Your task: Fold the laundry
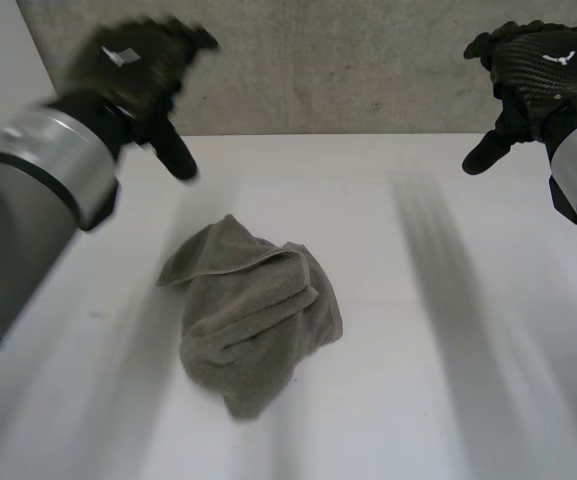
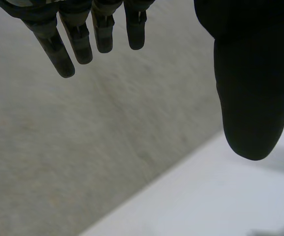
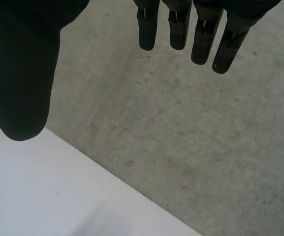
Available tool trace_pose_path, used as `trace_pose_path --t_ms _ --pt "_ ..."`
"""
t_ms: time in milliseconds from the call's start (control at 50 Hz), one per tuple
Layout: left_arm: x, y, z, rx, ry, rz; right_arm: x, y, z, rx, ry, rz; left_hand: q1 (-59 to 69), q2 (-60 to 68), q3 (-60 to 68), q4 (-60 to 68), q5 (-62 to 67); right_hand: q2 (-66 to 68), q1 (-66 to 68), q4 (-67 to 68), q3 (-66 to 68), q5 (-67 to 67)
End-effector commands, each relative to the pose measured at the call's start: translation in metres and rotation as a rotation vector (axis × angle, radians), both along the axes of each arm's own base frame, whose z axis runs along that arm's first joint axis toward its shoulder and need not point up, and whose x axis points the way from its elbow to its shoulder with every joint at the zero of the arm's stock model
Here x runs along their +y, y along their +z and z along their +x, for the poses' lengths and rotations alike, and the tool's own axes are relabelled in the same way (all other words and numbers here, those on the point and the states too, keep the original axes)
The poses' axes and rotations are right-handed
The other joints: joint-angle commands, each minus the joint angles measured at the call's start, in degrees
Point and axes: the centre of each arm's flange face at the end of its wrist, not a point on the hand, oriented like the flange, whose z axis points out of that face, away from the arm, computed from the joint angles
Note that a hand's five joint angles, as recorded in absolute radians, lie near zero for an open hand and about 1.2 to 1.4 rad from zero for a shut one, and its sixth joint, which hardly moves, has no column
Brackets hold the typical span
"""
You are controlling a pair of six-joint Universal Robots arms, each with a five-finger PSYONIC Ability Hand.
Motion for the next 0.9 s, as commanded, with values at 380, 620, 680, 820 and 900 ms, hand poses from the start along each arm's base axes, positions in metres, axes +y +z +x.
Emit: trace_pose_path --t_ms 380,620,680,820,900 --pt "-0.023 0.017 0.05 0.121 0.135 0.159 0.002 0.011 -0.013 -0.089 -0.087 0.11 -1.78 -1.08 -1.19 -1.1 -1.76 -2.97 -2.07 -3.23 -1.98 -3.01" --pt "-0.048 -0.024 0.031 0.091 0.083 0.168 0.007 -0.036 0.002 0.432 0.083 0.14 -0.27 0.43 0.31 0.41 -0.25 -2.97 -2.07 -3.23 -1.98 -3.01" --pt "-0.058 -0.048 0.014 0.064 0.026 0.185 0.012 -0.048 0.0 0.56 0.109 0.193 0.07 0.77 0.66 0.75 0.09 -2.97 -2.07 -3.23 -1.98 -3.01" --pt "-0.066 -0.106 -0.025 -0.075 -0.132 0.238 0.013 -0.074 -0.004 0.515 0.126 0.337 0.91 1.61 1.5 1.6 0.93 -2.97 -2.07 -3.23 -1.98 -3.01" --pt "-0.067 -0.136 -0.038 -0.148 -0.197 0.269 0.016 -0.089 -0.005 0.47 0.125 0.387 1.25 1.95 1.84 1.93 1.27 -2.97 -2.07 -3.23 -1.98 -3.01"
